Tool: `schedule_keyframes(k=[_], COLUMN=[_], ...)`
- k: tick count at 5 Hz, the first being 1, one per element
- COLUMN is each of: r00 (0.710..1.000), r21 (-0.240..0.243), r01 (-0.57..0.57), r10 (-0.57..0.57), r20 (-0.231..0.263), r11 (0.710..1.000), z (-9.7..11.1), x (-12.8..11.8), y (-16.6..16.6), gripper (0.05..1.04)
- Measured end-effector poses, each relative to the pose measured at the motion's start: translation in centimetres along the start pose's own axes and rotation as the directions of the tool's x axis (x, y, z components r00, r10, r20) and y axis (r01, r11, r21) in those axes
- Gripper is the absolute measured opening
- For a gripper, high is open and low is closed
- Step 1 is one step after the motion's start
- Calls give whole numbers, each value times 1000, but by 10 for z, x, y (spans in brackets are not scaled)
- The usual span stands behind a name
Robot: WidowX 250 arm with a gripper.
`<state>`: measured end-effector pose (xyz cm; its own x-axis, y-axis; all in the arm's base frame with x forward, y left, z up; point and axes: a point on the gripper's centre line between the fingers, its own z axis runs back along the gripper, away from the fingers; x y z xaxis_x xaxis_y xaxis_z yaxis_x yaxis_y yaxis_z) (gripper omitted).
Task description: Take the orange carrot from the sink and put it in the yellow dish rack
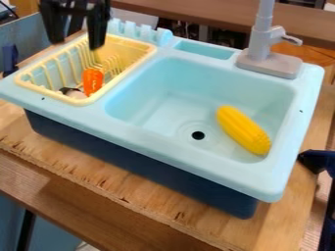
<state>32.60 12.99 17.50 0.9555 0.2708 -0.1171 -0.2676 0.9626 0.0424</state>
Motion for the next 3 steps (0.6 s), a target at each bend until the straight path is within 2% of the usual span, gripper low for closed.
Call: schedule_keyframes(k=[1, 2, 3], r00=[993, 978, 960], r21=[35, -38, -41], r01=[103, 193, 279], r10=[-105, -189, -277], r20=[58, 89, 53], r11=[994, 981, 959], z=[27, 9, -14], x=[-10, -14, -23], y=[-24, -59, -90], gripper=[1001, 1001, 999])
